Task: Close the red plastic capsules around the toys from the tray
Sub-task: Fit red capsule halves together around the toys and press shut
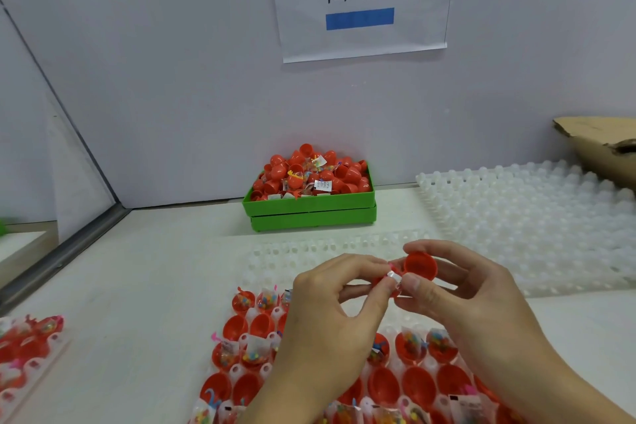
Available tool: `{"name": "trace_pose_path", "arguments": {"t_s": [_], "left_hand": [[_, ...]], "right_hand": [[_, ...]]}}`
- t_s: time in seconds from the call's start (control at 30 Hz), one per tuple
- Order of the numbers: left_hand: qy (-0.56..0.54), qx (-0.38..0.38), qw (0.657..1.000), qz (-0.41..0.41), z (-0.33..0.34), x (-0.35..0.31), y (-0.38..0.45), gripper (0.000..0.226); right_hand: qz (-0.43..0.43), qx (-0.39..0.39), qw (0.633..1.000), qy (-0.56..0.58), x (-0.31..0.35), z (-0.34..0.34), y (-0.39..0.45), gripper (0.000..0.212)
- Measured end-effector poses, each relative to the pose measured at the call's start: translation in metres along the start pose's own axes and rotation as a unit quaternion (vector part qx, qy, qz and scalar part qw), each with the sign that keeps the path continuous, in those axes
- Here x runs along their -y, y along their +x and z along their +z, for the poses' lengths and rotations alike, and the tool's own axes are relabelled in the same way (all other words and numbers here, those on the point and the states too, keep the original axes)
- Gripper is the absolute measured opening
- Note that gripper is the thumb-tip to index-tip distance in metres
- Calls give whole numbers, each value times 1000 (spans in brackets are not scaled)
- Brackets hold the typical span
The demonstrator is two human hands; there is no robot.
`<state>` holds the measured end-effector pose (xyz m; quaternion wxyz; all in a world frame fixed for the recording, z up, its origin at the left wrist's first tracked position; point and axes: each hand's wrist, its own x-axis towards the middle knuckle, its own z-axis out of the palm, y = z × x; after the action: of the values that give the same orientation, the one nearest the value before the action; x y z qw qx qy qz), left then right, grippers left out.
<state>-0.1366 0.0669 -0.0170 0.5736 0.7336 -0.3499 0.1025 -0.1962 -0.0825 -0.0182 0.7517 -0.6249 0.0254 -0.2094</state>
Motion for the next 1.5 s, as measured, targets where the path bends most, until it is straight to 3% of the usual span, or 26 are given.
{"name": "trace_pose_path", "arguments": {"t_s": [0.17,0.3,0.4,0.47,0.57,0.67,1.0,1.1,1.27,1.5], "left_hand": [[11,10,1000,8,1,0,-1,21],[-54,-5,998,-32,-4,0,2,19],[-26,-22,999,-10,-5,0,2,22],[51,-32,997,37,-5,1,2,18],[152,-37,982,107,-3,2,2,16],[165,-37,979,118,0,2,0,15],[189,-68,968,150,6,0,-2,23],[203,-84,962,165,5,-1,-1,26],[207,-88,958,176,4,-1,-1,27],[217,-100,954,183,3,2,-1,23]], "right_hand": [[-6,-9,1000,5,1,0,0,29],[-25,39,999,-4,6,-3,1,35],[-112,32,986,-118,8,-6,1,38],[-195,36,949,-247,9,-8,1,49],[-307,59,860,-404,8,-11,2,55],[-338,64,827,-445,6,-11,3,55],[-334,103,828,-438,-3,-7,-2,70],[-337,84,831,-435,-7,-8,0,75],[-345,53,855,-383,-3,-5,1,56],[-287,-6,920,-267,-5,-2,0,39]]}}
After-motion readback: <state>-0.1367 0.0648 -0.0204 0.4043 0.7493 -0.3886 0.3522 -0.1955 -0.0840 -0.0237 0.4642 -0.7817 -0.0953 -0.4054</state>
